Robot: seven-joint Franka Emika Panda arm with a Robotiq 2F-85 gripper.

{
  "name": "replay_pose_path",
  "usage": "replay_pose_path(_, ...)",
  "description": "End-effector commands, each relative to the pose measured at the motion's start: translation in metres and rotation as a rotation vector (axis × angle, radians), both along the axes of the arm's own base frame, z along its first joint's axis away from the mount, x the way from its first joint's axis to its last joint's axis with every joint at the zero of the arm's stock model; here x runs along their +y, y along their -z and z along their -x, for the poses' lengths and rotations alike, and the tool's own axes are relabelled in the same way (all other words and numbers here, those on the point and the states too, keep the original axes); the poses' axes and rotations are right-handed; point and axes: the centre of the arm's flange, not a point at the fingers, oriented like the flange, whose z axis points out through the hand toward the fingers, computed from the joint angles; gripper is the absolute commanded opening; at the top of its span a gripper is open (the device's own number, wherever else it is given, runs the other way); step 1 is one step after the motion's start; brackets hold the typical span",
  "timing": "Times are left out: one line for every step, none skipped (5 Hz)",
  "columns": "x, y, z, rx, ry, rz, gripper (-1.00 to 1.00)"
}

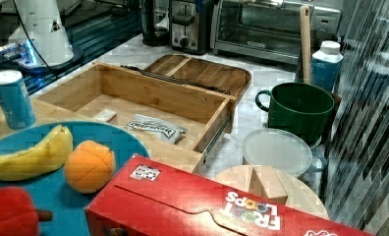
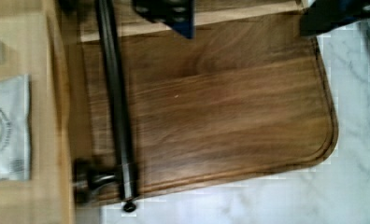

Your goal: Close the drawer.

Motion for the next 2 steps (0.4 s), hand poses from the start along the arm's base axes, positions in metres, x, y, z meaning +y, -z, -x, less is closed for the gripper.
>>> replay_pose_path(0.062, 0.050, 0.041, -0.030, -0.253, 0.023, -1.00)
replay_pose_path(0.062, 0.074, 0.045, -0.005, -0.294, 0.066, -1.00)
